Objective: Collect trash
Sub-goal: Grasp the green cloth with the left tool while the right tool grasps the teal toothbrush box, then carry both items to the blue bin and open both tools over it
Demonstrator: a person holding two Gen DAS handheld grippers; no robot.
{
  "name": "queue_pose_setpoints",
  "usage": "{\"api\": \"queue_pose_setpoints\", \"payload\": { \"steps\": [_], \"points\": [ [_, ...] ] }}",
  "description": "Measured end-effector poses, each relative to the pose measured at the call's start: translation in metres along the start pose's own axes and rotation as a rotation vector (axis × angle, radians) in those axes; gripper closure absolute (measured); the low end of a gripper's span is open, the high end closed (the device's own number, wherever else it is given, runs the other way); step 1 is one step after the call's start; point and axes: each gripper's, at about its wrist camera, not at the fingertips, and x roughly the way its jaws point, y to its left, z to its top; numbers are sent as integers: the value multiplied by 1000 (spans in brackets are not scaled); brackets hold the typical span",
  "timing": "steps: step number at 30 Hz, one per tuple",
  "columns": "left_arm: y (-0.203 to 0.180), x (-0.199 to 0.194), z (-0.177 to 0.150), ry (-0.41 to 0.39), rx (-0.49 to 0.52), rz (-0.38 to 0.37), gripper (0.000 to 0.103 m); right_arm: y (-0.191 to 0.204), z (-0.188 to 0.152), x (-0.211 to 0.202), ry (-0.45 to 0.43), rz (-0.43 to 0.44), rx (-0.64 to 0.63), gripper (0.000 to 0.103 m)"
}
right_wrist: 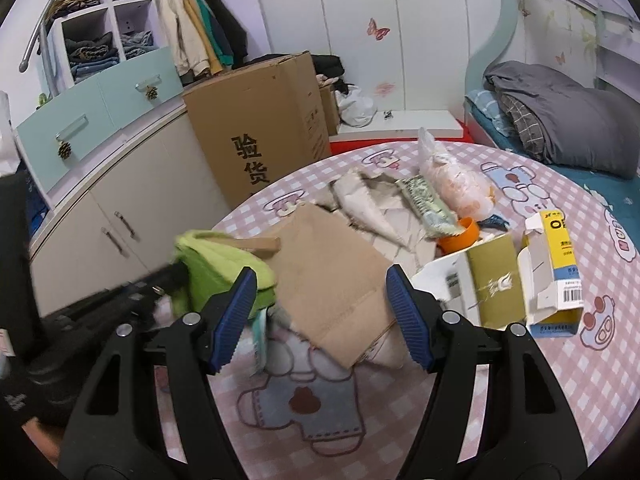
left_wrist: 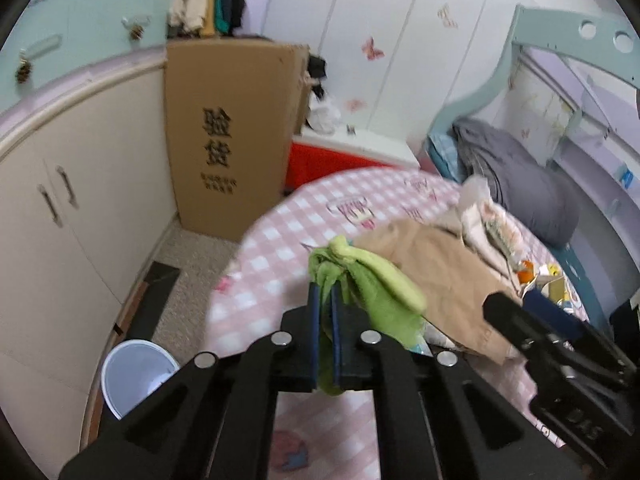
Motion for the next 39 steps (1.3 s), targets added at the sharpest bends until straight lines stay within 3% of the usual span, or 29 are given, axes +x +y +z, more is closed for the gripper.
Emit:
{"api": "queue_pose_setpoints", "payload": {
  "steps": [4,10,15,19,21,23,39],
  "points": [
    [16,-24,-5,-33,-19,30,98,11,-9,-2,36,27,-11,37],
    [36,-44,-19,-19,-32,61,98,27,-23,10,116,64,-20,52],
    [48,-51,-26,1,-42,75,98,35,-26,31,179,51,-17,55],
    [53,-55,-28,2,-52,74,98,42,-24,52,214,32,-24,64],
    [55,-56,-28,4,-54,74,98,46,-23,55,216,24,-34,71],
    [58,-57,-28,3,-60,75,98,49,-25,56,219,30,-42,92],
    [103,-85,-30,-39,-139,133,98,109,-38,26,218,233,-34,93]
  ]
}}
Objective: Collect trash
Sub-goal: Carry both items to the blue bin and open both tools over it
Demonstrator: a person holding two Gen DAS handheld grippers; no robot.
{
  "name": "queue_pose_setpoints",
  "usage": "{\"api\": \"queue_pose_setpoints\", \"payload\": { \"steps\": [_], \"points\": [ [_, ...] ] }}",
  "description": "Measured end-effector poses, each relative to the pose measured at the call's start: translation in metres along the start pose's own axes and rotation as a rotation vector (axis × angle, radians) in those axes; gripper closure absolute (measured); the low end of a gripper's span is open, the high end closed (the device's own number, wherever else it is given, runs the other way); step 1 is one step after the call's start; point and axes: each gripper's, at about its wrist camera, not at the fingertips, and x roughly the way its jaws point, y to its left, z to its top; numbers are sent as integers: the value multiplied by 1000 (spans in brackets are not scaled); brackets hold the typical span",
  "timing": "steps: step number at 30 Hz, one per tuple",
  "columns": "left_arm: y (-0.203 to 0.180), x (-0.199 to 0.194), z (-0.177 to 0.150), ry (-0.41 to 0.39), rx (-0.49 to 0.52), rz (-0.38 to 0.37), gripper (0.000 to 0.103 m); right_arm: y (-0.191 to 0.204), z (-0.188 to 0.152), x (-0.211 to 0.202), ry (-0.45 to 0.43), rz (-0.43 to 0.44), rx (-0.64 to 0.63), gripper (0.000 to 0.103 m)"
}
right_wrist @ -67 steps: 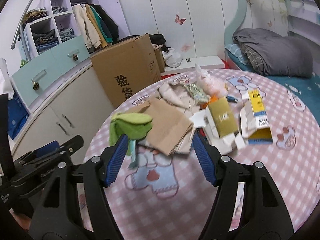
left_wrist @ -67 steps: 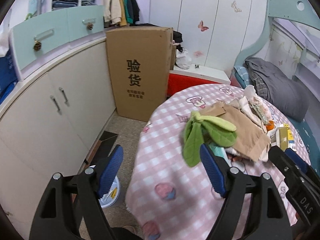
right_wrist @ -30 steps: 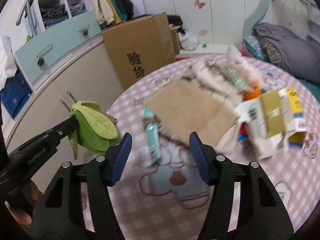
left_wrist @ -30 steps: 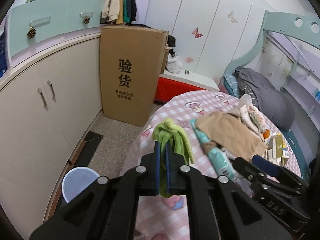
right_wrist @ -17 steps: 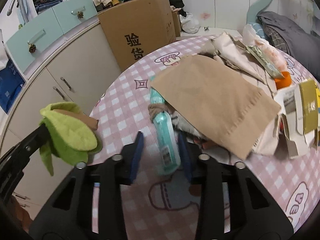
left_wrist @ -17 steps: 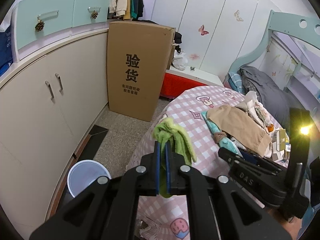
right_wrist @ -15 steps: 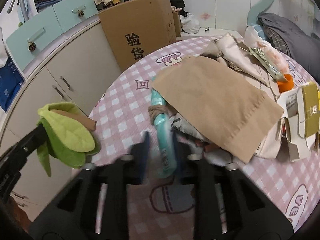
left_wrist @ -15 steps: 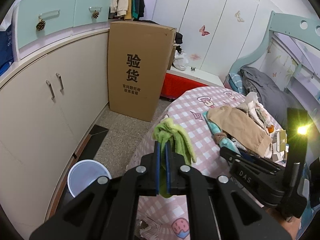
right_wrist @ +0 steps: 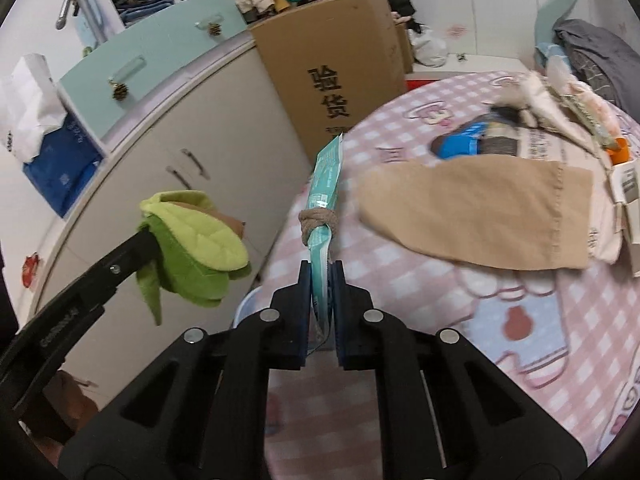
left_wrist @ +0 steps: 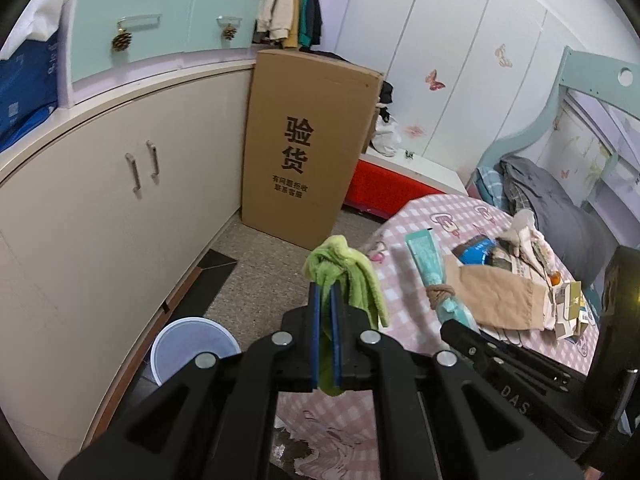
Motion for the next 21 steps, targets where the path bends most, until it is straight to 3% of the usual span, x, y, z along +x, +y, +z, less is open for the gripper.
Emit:
{"api": "queue_pose_setpoints", "payload": {
  "steps": [9,21],
  "points": [
    [61,-11,2,-6,-95,66,98,70,-3,21,30,80,-100,93],
    [179,-6,-2,20,-274,278,98,166,-11,102,136,188,-234,93]
  ]
}}
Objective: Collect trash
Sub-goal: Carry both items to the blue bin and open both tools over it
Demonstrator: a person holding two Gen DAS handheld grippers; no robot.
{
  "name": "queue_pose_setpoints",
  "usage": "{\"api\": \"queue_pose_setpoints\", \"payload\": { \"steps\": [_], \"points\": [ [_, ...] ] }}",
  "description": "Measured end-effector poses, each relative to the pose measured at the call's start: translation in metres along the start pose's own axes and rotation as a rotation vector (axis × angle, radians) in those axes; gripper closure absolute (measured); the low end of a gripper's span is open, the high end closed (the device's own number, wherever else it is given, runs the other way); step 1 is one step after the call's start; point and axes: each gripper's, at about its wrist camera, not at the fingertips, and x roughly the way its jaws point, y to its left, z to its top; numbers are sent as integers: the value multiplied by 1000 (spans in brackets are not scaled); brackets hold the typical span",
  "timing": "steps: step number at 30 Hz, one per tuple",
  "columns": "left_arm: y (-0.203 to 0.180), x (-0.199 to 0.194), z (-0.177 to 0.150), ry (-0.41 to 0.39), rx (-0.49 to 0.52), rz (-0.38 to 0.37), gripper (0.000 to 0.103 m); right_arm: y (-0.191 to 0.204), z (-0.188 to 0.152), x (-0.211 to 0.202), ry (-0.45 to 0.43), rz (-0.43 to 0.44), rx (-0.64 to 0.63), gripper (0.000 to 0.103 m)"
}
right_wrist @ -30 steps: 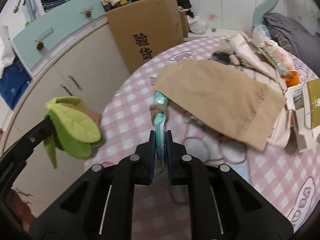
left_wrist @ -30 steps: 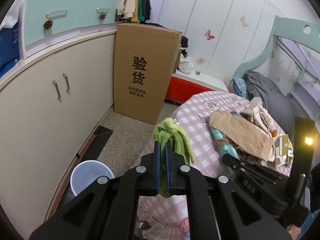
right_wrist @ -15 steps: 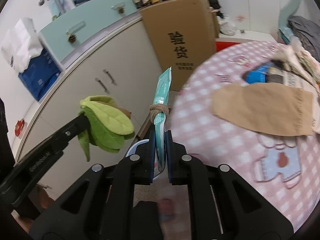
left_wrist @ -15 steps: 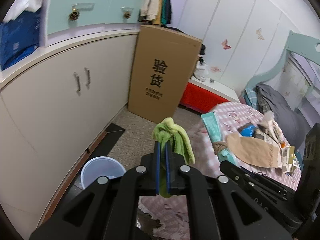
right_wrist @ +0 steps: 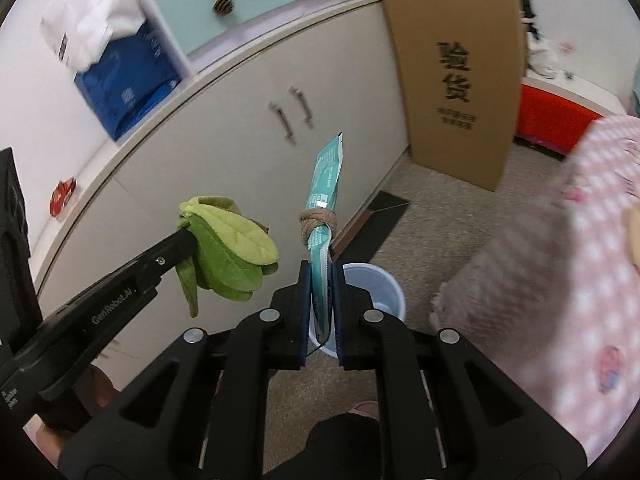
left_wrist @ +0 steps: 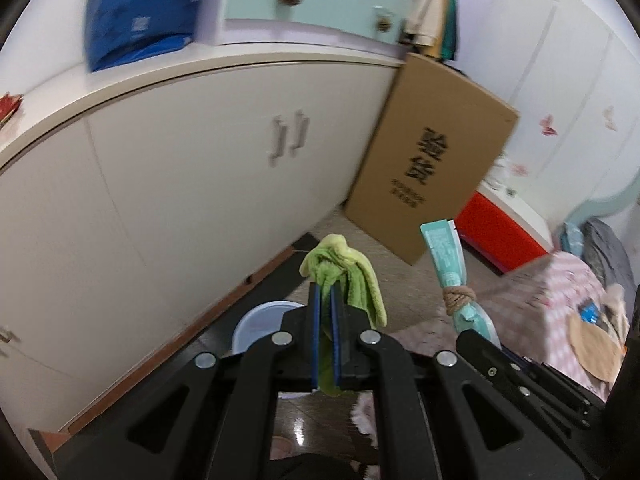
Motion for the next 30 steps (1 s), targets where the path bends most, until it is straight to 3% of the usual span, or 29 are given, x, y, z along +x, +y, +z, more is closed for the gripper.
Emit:
{"api": "queue_pose_setpoints", "payload": {
  "steps": [8,10,11,12,30],
  "points": [
    [29,24,9,4,-15,105,98,17,10,56,20,-12,-74,89],
    [33,33,10,14,-19,121,98,16,10,60,16,-26,-75,72],
    [34,36,10,20,-19,128,98,16,9,59,7,-32,-74,54],
    [36,40,10,26,-20,133,98,15,9,58,0,-38,-75,51],
    [11,67,14,59,51,130,98,-9,13,33,-97,-118,-16,49]
  ]
}}
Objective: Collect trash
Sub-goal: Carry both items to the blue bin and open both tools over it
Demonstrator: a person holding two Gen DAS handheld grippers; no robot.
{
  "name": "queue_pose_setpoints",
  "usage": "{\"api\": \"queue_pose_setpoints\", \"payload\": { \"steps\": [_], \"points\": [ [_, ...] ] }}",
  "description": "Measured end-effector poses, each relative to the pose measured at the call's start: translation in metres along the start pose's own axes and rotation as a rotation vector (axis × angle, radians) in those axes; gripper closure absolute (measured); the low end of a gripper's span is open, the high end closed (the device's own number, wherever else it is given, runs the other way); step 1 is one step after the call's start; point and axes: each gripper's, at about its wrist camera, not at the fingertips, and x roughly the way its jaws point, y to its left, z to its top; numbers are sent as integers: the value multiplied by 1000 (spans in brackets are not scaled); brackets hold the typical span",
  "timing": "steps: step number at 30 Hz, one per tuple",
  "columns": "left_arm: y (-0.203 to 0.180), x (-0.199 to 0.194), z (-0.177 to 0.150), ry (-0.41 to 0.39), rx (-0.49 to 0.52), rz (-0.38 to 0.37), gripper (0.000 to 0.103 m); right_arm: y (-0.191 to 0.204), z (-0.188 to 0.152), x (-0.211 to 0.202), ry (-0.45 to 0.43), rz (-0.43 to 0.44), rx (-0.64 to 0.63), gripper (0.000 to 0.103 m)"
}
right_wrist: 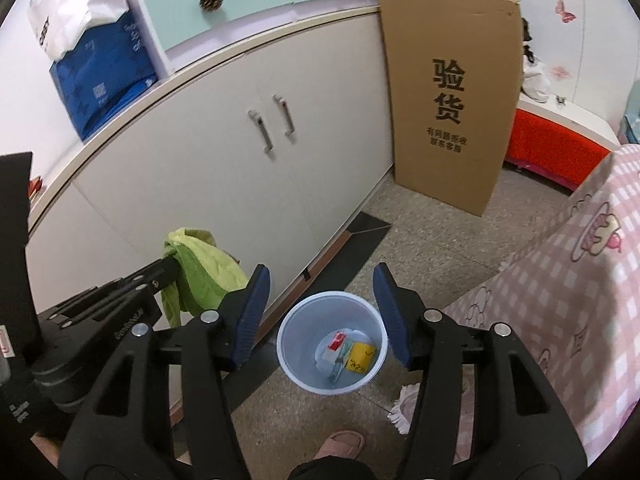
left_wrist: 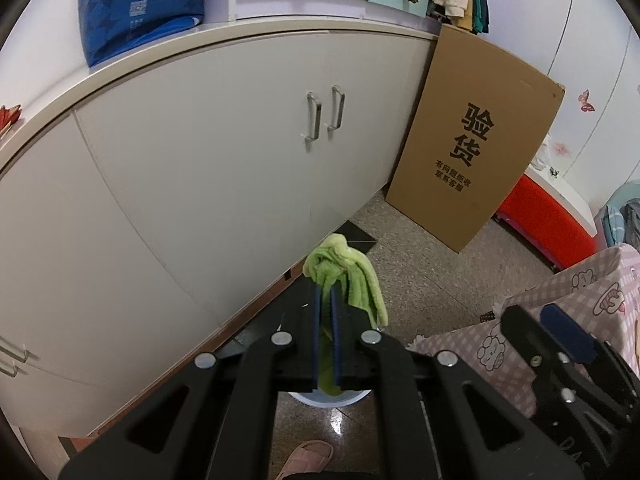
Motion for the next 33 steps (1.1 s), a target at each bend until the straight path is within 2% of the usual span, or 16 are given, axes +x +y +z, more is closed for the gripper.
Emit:
{"api": "queue_pose_setpoints", "payload": {
  "steps": [7,9,11,13,19,25,33],
  "points": [
    [-17,8,9,0,16,-21,94,-14,3,-4,-31,-13,38,49],
    [-22,12,10,15,30,-32,86,-17,3,-4,-35,-15,44,49],
    [-25,14,10,20,39,-25,60,-20,3,-5,-32,-13,49,49],
    [-25,13,10,12,40,-12,53,-22,2,-5,-32,-13,57,49],
    [-24,6,7,11,35,-4,46,-26,-2,-9,-23,-13,72,49],
    [-22,-7,3,3,29,1,45,-25,-4,-20,-27,-12,71,49],
    [-28,-42,-2,-31,42,-14,45,-29,-5,-60,-83,-18,77,49]
  ]
}}
